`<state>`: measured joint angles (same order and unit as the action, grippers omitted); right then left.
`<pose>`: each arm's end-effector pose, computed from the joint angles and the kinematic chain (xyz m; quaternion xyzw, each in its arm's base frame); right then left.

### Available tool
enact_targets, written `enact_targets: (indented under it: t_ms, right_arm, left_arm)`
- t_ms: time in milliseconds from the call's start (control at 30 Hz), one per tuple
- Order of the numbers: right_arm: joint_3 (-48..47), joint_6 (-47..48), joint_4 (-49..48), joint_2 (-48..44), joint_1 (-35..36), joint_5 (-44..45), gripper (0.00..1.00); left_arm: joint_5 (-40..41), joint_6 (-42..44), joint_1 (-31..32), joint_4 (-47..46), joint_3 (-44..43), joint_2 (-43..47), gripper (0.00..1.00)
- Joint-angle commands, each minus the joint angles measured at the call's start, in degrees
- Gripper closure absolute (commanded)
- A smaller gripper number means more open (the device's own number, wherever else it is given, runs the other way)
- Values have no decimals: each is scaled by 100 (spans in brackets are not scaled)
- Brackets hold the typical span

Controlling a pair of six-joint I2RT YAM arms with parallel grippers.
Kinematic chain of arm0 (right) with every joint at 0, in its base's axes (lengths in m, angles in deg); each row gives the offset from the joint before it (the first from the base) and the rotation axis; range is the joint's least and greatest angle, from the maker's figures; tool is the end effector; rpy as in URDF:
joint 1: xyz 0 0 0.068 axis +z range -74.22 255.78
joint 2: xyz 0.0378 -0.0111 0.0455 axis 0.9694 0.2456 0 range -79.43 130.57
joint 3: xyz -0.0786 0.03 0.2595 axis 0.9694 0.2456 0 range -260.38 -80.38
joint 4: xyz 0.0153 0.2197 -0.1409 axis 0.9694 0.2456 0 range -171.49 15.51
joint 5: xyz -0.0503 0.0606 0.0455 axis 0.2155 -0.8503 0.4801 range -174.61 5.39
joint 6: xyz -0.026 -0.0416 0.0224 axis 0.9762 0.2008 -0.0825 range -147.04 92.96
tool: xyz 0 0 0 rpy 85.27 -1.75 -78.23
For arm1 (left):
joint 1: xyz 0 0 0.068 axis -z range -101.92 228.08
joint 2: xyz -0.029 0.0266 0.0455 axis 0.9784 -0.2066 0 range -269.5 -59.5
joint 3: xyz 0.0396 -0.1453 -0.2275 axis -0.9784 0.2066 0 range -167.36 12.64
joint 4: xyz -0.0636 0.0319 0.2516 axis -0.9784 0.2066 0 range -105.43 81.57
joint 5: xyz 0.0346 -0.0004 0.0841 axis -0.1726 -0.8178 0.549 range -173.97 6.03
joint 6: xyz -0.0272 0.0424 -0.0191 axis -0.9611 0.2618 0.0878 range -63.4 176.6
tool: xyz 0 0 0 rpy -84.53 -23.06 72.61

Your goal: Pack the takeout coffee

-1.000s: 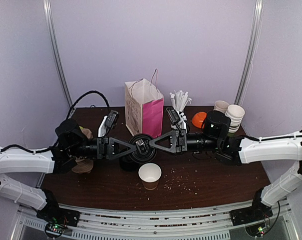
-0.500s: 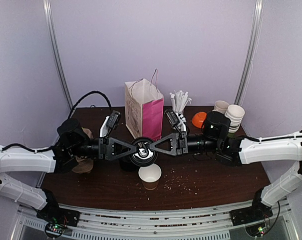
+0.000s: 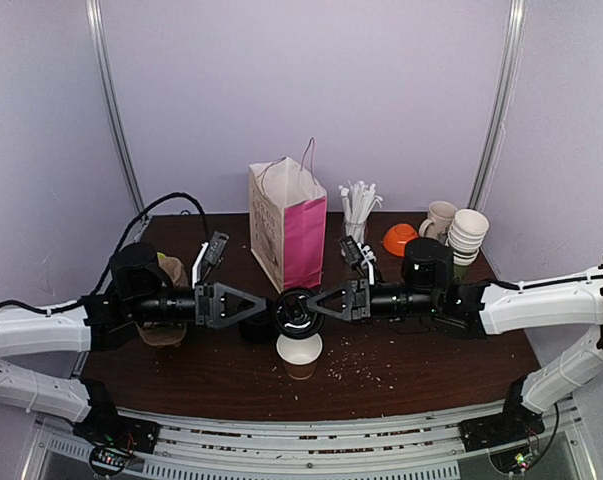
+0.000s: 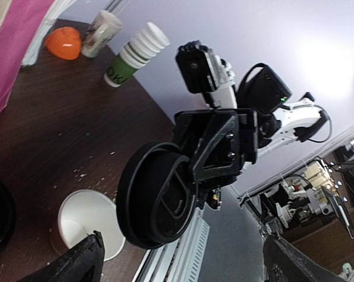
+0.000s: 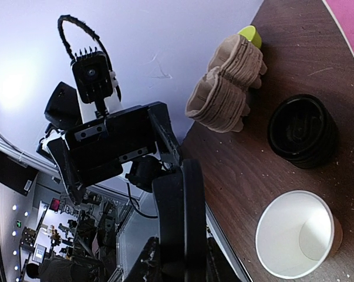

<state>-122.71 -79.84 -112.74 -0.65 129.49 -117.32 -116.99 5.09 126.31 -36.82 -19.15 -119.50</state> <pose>0.1650 0.2572 0.2657 -0.1955 0.7071 0.6428 0.2204 0.1423 -0.1885 0.2669 0.1681 0.7223 -0.6235 0.2476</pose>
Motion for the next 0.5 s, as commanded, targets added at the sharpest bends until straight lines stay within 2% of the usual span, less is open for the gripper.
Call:
enact_targets:
  t_ms: [0, 167, 467]
  right_arm:
    - [156, -290, -93, 362, -27, 239, 83]
    - [342, -647, -466, 674, -25, 244, 83]
    - [640, -1235, -1254, 999, -26, 186, 82]
  left_arm:
    - [915, 215, 20, 833, 267, 109, 2]
    - [1155, 165, 20, 883, 438, 14, 2]
    - [942, 133, 29, 612, 322, -503, 2]
